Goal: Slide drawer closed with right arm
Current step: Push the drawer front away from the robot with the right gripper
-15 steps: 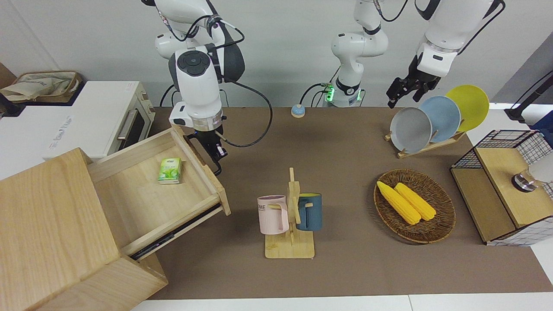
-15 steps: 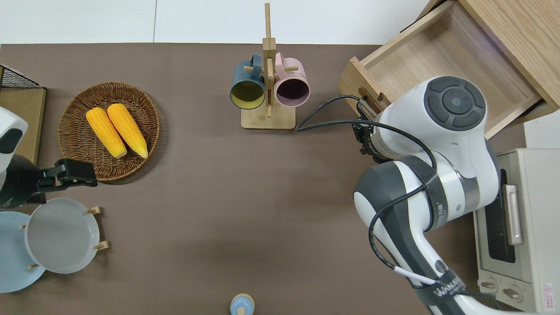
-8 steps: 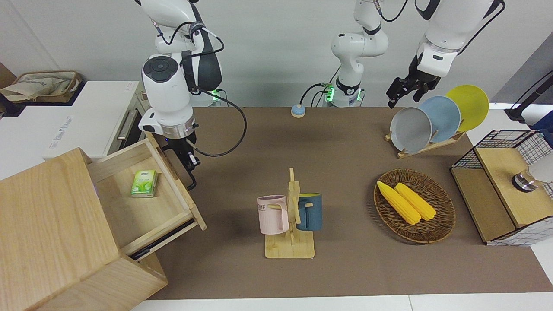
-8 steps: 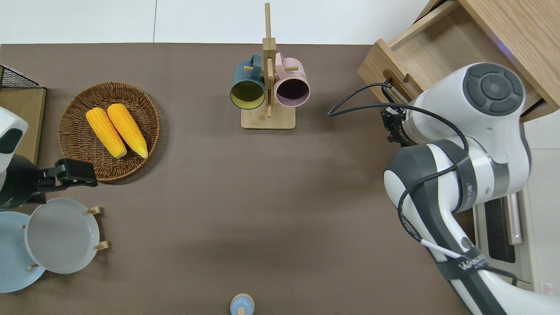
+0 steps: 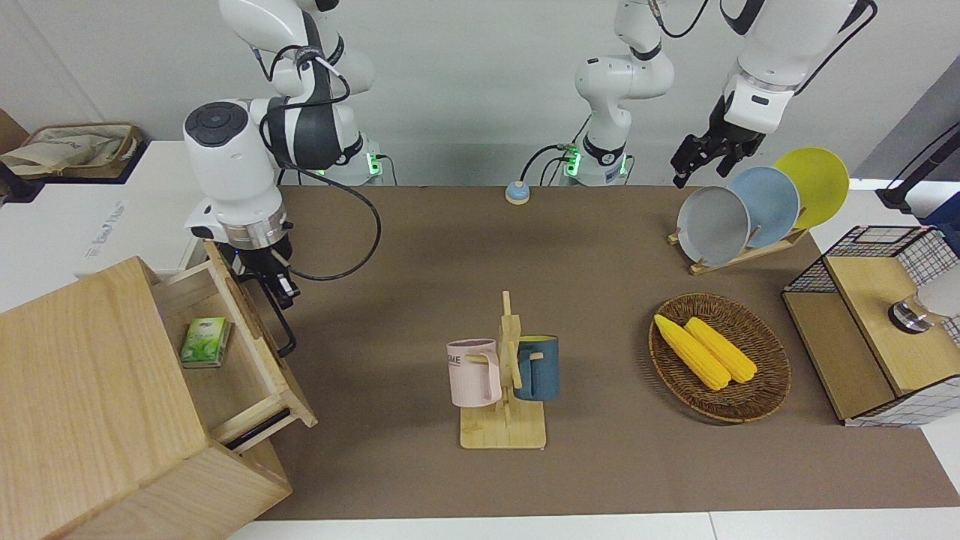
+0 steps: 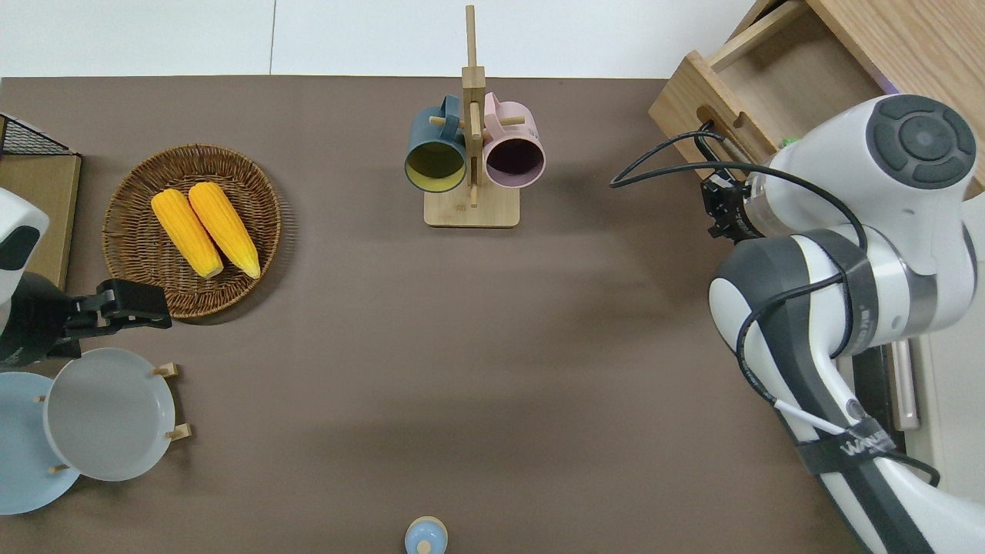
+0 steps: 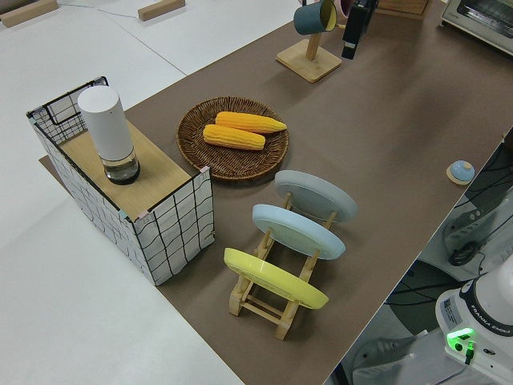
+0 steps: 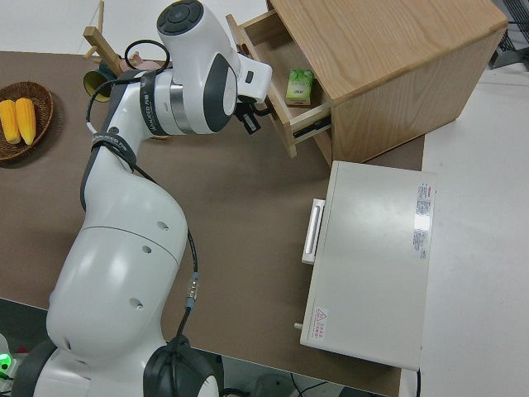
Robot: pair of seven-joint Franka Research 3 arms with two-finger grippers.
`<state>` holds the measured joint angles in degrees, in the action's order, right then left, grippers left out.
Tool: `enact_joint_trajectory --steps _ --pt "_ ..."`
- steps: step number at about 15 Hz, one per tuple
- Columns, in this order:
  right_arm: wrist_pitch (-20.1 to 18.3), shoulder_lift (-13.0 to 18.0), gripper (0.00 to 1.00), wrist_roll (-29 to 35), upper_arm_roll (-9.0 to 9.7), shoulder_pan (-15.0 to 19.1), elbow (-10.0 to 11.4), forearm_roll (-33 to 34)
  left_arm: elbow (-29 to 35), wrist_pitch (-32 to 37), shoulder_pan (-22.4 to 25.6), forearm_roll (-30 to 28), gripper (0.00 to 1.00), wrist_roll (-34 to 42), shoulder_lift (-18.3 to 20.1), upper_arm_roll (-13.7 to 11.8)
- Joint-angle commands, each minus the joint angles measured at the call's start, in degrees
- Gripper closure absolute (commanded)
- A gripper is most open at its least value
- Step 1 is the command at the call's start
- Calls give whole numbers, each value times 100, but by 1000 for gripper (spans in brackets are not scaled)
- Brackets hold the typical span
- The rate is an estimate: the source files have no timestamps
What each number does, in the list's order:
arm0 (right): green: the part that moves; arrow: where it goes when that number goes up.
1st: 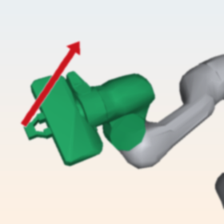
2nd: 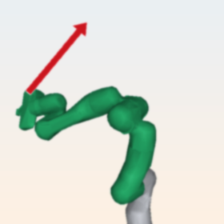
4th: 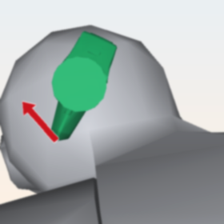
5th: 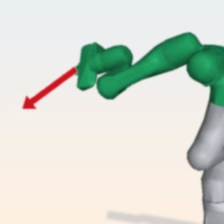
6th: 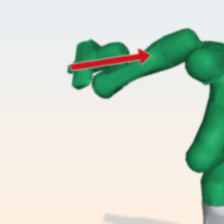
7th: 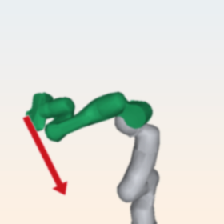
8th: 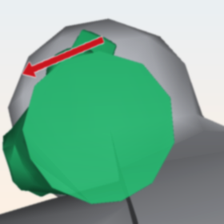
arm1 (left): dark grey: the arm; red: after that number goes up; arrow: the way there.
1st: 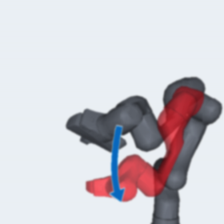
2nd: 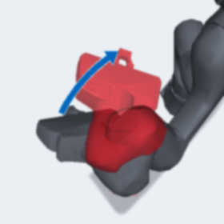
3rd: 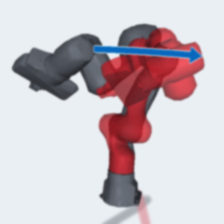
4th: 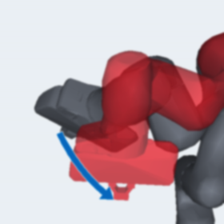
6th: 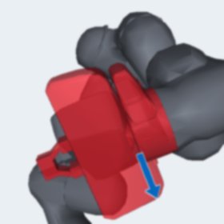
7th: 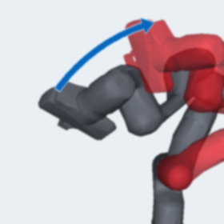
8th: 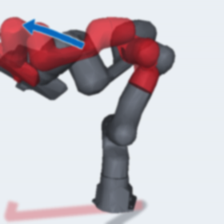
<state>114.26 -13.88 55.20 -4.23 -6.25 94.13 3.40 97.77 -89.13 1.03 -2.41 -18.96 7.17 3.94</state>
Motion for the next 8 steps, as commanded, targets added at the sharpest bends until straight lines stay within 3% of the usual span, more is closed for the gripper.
enact_joint_trajectory --steps 1,8 --pt "281 -159 1000 -614 18 404 -132 74 -21 98 -6 -5 7 51 48 -25" --pt "712 -308 1000 -985 18 906 -299 82 -21 89 -6 -5 7 51 48 -25"
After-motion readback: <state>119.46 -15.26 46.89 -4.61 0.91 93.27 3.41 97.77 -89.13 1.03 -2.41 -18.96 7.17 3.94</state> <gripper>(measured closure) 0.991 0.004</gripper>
